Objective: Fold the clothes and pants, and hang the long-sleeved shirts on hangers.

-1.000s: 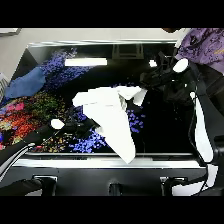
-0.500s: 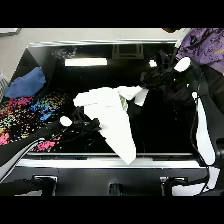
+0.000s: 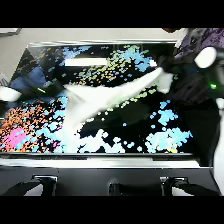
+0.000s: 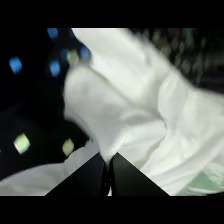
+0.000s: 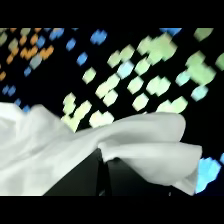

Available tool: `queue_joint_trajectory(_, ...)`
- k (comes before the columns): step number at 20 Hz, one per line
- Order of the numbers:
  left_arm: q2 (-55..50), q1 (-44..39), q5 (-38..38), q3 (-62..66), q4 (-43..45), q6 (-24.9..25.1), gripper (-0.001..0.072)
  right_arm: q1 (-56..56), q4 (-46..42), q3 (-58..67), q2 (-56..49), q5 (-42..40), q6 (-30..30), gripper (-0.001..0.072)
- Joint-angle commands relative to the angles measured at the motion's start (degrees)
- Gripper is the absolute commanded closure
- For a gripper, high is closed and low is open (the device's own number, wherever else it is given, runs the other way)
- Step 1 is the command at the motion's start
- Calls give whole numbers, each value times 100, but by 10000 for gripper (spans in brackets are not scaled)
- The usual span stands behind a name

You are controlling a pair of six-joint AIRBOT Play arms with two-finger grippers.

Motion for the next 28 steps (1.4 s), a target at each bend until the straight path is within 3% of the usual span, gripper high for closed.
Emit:
queue_joint_trajectory(1,973,1235,-184,1405,772,-68,694,4,-1464,7,1027,-629,245,688)
queue_joint_trajectory(5,1858,1993,-258,2378,920,-68,694,4,-1731,7,2245,-610,212,687)
queue_joint_trajectory(9,2708,2376,-702,2450,960,-70,693,4,-1711,7,3351,-614,133,687)
queue_joint_trajectory(14,3023,2400,-1486,2385,1410,-374,693,4,-1419,2,3851,-570,136,687)
queue_joint_trajectory(18,2686,2387,-1797,1502,1198,-417,693,4,-651,0,2806,127,146,687)
queue_joint_trajectory(22,2022,2199,-1650,-173,1040,-415,693,4,745,0,688,844,197,686)
queue_joint_trajectory(28,481,1641,11,-1753,1043,-415,692,4,1930,0,-1803,538,160,687)
